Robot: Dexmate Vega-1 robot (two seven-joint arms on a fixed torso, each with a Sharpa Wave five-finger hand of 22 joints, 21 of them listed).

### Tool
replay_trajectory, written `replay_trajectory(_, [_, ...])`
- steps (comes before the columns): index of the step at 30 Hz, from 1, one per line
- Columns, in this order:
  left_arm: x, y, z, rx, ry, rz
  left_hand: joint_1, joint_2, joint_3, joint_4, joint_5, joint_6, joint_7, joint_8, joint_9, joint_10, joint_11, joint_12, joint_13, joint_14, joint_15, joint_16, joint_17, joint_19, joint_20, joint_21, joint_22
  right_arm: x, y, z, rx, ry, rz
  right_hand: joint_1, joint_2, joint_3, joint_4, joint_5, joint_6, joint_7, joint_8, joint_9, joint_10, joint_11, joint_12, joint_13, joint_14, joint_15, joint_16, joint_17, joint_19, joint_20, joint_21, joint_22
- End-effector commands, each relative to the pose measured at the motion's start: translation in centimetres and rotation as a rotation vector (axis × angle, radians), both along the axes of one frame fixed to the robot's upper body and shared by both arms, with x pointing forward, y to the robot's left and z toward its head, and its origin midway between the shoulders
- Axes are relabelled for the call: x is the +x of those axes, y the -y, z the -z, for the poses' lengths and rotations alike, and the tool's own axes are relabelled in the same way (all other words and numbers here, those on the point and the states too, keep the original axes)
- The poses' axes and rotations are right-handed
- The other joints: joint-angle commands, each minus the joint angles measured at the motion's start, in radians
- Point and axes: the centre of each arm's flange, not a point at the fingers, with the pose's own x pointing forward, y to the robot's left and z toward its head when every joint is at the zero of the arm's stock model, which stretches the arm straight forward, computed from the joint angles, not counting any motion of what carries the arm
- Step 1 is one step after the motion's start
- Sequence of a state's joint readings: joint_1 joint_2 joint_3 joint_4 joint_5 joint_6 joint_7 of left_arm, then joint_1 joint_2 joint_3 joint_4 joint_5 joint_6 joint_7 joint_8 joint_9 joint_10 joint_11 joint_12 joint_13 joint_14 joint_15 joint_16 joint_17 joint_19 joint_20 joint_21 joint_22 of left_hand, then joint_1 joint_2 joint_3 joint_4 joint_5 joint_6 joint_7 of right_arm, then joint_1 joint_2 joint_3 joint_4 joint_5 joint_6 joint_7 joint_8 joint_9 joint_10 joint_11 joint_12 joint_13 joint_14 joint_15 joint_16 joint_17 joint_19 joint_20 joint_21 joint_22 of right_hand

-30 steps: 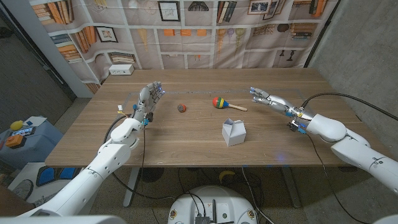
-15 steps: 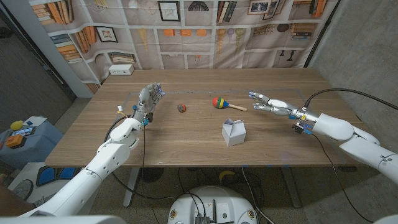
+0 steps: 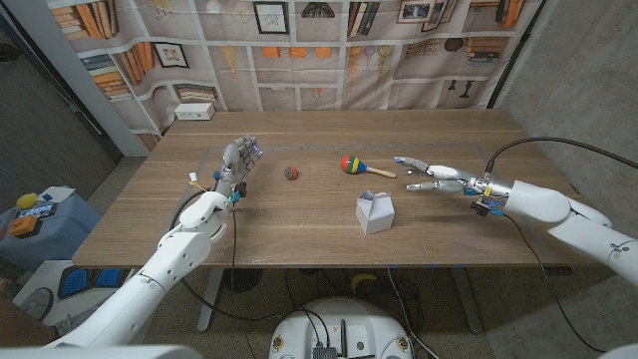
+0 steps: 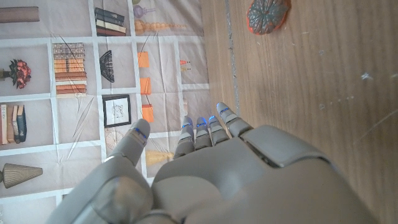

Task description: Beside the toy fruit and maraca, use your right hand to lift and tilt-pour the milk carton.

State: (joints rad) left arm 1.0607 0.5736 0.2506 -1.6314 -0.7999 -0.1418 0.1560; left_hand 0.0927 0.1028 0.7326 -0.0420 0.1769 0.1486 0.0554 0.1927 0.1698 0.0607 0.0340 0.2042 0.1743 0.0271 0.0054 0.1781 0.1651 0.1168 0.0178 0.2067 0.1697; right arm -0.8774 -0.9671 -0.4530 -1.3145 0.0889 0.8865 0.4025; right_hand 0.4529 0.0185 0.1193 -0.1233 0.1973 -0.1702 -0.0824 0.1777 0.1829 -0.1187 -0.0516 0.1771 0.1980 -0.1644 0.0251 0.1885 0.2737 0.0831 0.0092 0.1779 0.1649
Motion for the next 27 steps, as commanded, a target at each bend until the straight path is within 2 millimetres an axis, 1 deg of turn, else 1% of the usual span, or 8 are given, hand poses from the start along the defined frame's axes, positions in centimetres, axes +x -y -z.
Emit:
replay_trajectory(1, [-0.1,-0.3,0.7,-0.048,-0.037,-0.052,0.012,0.07,0.001,-0.007,-0.002,0.014,-0.002,0.0,0.006,0.01,-0.005,0.006,0.004,0.011,0.0,0.01,0.003,0.015,0.0,-0.001,0.004,0.1,-0.7,-0.3,-0.114,0.01,-0.02,0.021,-0.007,0.003,-0.019,-0.001,-0.12,0.01,0.007,0.003,-0.017,0.005,0.005,0.004,-0.023,0.008,0.002,-0.001,-0.016,0.01,0.0,0.005])
replay_trajectory(4, [-0.2,-0.3,0.8,-0.053,-0.037,-0.057,0.013,0.071,0.001,-0.008,-0.002,0.014,-0.001,0.0,0.006,0.012,-0.005,0.006,0.004,0.012,0.0,0.01,0.003,0.017,0.0,-0.001,0.004,0.1,-1.0,-0.3,-0.137,0.021,-0.01,0.037,-0.017,0.007,-0.031,0.001,-0.134,0.017,0.01,0.005,-0.032,0.008,0.006,0.006,-0.042,0.024,0.001,-0.002,-0.033,0.018,-0.001,0.006])
replay_trajectory(9, [-0.4,-0.3,1.0,-0.057,-0.037,-0.061,0.013,0.072,0.001,-0.009,-0.002,0.017,-0.002,0.0,0.006,0.016,-0.005,0.006,0.004,0.016,-0.001,0.01,0.003,0.02,0.0,0.0,0.004,0.5,-1.4,-0.2,-0.16,0.023,0.001,0.052,-0.026,0.01,-0.039,0.004,-0.151,0.02,0.009,0.006,-0.043,0.014,0.007,0.008,-0.057,0.029,0.001,-0.003,-0.054,0.021,-0.004,0.006])
replay_trajectory(11, [-0.5,-0.3,1.2,-0.06,-0.039,-0.063,0.014,0.072,0.001,-0.009,-0.002,0.018,-0.002,-0.001,0.006,0.016,-0.005,0.006,0.004,0.018,-0.001,0.011,0.003,0.021,0.0,0.0,0.004,0.6,-1.6,-0.1,-0.169,0.025,0.003,0.064,-0.032,0.013,-0.043,0.007,-0.162,0.024,0.01,0.007,-0.054,0.016,0.008,0.009,-0.072,0.037,0.0,-0.004,-0.072,0.023,-0.006,0.006])
replay_trajectory(17, [-0.8,-0.5,1.8,-0.07,-0.049,-0.086,0.015,0.075,0.001,-0.011,-0.002,0.031,-0.004,0.002,0.006,0.027,-0.004,0.007,0.004,0.03,-0.004,0.012,0.003,0.034,0.002,0.003,0.004,0.8,-2.1,0.1,-0.195,0.015,0.01,0.08,-0.039,0.017,-0.047,0.011,-0.181,0.025,0.01,0.008,-0.068,0.021,0.008,0.011,-0.094,0.055,-0.001,-0.004,-0.091,0.028,-0.005,0.006])
replay_trajectory(18, [-0.9,-0.5,1.9,-0.073,-0.049,-0.087,0.015,0.075,0.001,-0.012,-0.001,0.035,-0.004,0.003,0.006,0.033,-0.01,0.008,0.004,0.032,-0.004,0.013,0.003,0.035,0.003,0.003,0.004,0.9,-2.2,0.2,-0.198,0.016,0.011,0.083,-0.04,0.018,-0.048,0.012,-0.185,0.025,0.009,0.008,-0.072,0.02,0.008,0.012,-0.097,0.057,-0.001,-0.005,-0.094,0.029,-0.004,0.006])
replay_trajectory(20, [-0.9,-0.6,2.0,-0.074,-0.05,-0.091,0.016,0.076,0.002,-0.012,-0.001,0.038,-0.005,0.003,0.007,0.035,-0.01,0.009,0.004,0.036,-0.005,0.013,0.003,0.036,0.003,0.003,0.004,0.9,-2.3,0.4,-0.209,0.015,0.011,0.09,-0.042,0.021,-0.049,0.014,-0.195,0.023,0.008,0.009,-0.079,0.022,0.008,0.012,-0.104,0.064,-0.001,-0.005,-0.097,0.03,-0.002,0.006])
replay_trajectory(27, [-1.0,-0.7,2.2,-0.076,-0.043,-0.089,0.018,0.077,0.003,-0.014,-0.001,0.042,-0.005,0.003,0.007,0.039,-0.01,0.008,0.005,0.04,-0.004,0.013,0.003,0.04,0.004,0.003,0.004,1.1,-3.0,1.2,-0.262,0.026,0.04,0.106,-0.046,0.026,-0.051,0.019,-0.22,0.022,0.006,0.01,-0.097,0.026,0.007,0.014,-0.112,0.069,0.002,-0.005,-0.103,0.036,0.001,0.006])
